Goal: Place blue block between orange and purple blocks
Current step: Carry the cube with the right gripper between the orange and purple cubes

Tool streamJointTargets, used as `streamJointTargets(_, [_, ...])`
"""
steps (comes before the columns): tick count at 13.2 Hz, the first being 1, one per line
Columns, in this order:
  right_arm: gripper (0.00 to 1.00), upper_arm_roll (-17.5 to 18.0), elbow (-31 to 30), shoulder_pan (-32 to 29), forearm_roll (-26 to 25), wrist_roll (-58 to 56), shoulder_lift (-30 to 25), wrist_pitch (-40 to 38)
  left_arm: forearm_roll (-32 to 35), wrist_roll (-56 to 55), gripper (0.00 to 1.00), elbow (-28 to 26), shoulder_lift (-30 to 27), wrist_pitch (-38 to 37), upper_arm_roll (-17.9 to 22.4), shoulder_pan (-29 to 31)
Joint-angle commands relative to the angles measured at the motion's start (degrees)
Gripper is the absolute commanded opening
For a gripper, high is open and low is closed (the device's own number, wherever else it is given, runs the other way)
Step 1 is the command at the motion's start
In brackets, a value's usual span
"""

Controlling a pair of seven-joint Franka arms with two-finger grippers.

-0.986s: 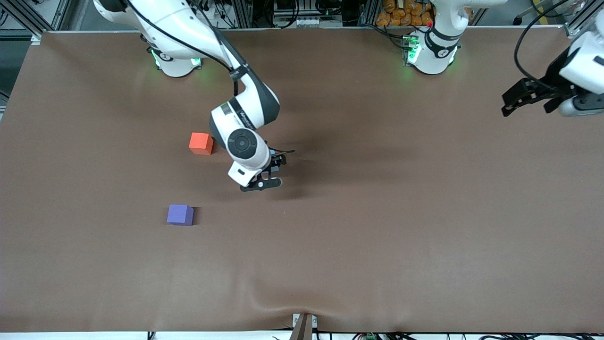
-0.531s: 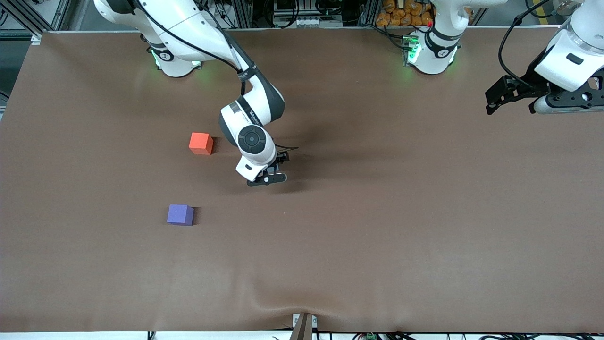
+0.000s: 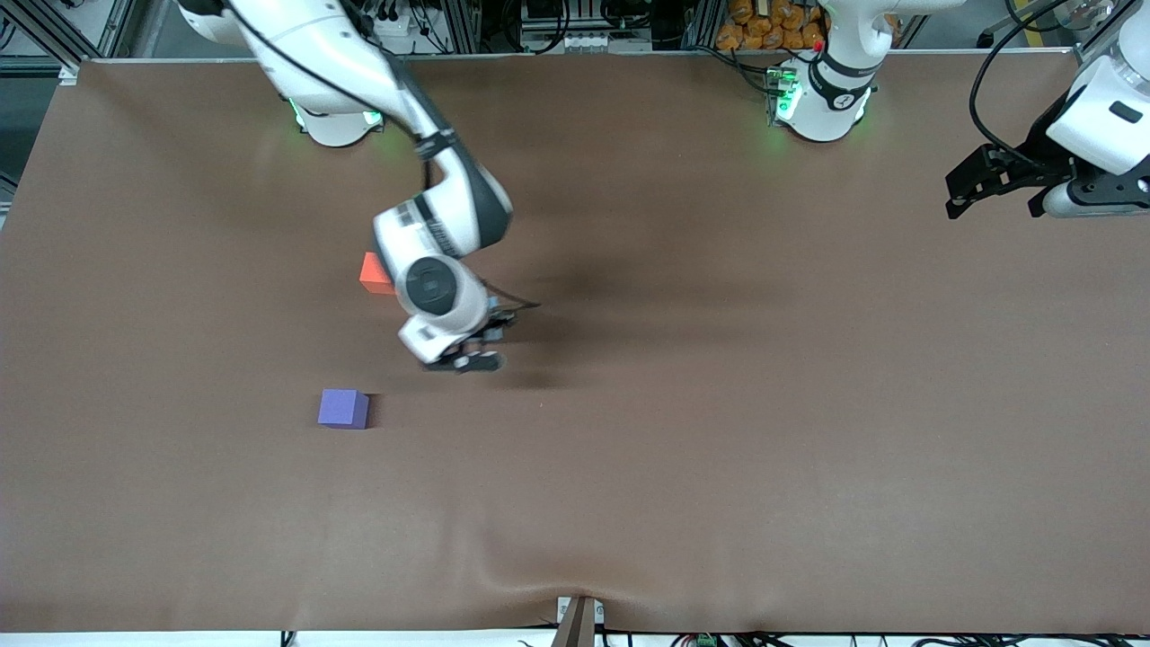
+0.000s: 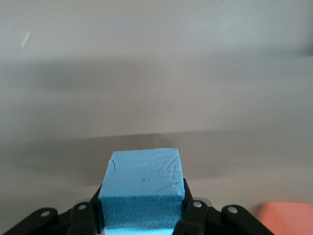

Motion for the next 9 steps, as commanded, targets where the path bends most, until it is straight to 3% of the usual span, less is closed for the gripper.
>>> streamJointTargets(1, [0.00, -1.28, -0.61, -6.91, -0.37, -5.87, -2.74, -3.06, 1.10, 1.10, 1.00, 2.00, -0.17, -0.58, -0.46, 0.46])
streamJointTargets(4, [0.00, -1.20, -2.53, -11.67, -0.28, -6.94, -2.92, -3.16, 1.10, 0.66, 1.00, 2.19, 0.80, -0.58, -0.90, 0.20])
streamJointTargets(9, [0.00, -1.28, -7.45, -14.31, -0.37, -11.76, -2.83, 0.17, 0.75, 1.10, 1.00, 2.37, 2.11, -0.49, -0.90, -0.06])
